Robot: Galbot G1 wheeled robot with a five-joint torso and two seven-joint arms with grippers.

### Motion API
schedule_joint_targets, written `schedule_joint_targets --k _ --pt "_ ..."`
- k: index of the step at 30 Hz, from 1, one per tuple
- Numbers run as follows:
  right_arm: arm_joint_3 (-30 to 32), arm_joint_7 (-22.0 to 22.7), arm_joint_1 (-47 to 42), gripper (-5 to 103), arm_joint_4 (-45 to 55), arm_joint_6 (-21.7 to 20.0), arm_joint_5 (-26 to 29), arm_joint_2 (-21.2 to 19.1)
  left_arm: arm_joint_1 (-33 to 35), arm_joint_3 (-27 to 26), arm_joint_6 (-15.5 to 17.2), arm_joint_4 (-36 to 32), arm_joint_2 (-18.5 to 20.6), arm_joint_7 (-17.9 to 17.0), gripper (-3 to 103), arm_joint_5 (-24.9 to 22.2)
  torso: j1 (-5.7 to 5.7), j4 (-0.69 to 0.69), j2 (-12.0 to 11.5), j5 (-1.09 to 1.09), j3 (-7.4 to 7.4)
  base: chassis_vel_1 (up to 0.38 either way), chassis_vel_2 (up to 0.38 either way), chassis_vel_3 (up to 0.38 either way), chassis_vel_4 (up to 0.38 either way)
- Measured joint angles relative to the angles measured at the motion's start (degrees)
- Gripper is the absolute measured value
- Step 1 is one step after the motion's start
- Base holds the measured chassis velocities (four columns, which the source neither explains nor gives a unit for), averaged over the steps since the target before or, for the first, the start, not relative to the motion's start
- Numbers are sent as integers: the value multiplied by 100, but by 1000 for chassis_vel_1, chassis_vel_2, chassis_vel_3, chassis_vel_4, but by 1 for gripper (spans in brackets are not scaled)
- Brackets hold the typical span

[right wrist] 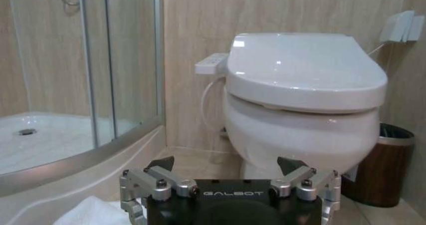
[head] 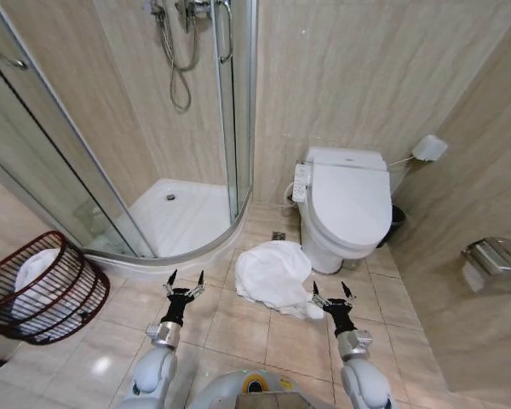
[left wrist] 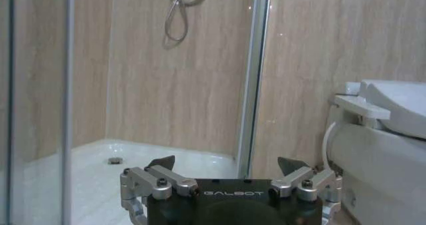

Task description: Discard the used towel into the hamper.

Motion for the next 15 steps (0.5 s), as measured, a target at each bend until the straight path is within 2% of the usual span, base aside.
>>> schedule_joint_targets --k 15 --pt "-1 69 -61 100 37 -33 34 -36 5 -4 -24 21 -26 -2 100 19 0 0 1 0 1 37 34 58 58"
